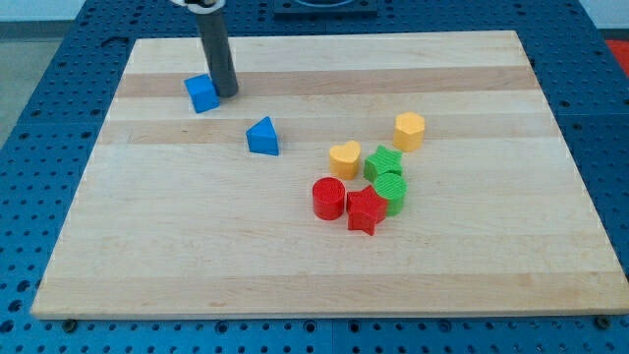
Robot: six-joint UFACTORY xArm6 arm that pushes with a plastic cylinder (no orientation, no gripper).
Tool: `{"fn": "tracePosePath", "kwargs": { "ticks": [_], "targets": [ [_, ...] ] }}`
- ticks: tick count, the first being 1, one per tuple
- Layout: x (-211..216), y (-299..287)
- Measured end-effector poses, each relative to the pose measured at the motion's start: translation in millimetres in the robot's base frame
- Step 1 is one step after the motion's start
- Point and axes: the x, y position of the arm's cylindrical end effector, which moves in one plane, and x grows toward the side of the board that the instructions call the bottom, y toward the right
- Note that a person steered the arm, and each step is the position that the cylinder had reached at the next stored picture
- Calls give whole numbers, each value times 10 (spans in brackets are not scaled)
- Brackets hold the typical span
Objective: Push the blue cube towards the top left side of the board
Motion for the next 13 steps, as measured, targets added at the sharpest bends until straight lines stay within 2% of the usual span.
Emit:
{"fn": "tracePosePath", "kwargs": {
  "ticks": [1,2,3,6,8,9,10,11,13],
  "targets": [
    [35,534],
    [332,685],
    [533,486],
    [179,-457],
    [279,-568],
    [142,-727],
    [-271,-761],
    [-443,-761],
    [-294,-284]
  ]
}}
